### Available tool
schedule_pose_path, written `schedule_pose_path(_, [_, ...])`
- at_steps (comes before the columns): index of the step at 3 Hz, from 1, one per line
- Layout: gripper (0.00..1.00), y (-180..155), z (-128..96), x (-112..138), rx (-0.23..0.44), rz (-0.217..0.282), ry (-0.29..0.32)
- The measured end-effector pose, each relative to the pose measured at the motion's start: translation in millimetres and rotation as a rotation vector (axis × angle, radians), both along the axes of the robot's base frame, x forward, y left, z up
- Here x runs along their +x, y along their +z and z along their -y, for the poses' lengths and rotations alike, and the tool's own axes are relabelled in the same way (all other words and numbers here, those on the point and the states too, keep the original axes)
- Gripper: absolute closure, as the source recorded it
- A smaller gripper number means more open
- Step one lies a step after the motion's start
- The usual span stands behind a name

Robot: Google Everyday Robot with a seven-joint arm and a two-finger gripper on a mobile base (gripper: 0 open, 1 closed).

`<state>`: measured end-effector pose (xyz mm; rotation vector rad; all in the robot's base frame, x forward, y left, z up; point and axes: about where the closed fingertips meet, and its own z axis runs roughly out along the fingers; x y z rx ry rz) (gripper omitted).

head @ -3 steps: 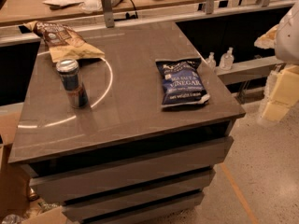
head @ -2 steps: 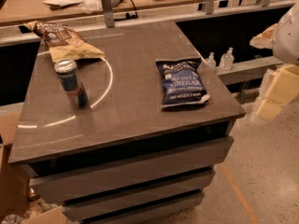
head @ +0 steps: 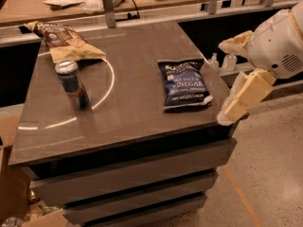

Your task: Move redbull can near brown chip bag

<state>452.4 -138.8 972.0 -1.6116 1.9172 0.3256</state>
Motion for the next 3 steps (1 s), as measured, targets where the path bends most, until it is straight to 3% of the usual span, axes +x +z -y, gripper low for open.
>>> schedule_pose_path(1, [0.0, -17.0, -43.3, 10.9, 0.125, -0.034, 0.108])
schedule_pose_path(2, [0.0, -24.7, -70.4, 20.5, 0.177, -0.051, 0.179])
schedule_pose_path(3, [0.0, -32.6, -94.9, 30.3, 0.237, -0.069, 0.207])
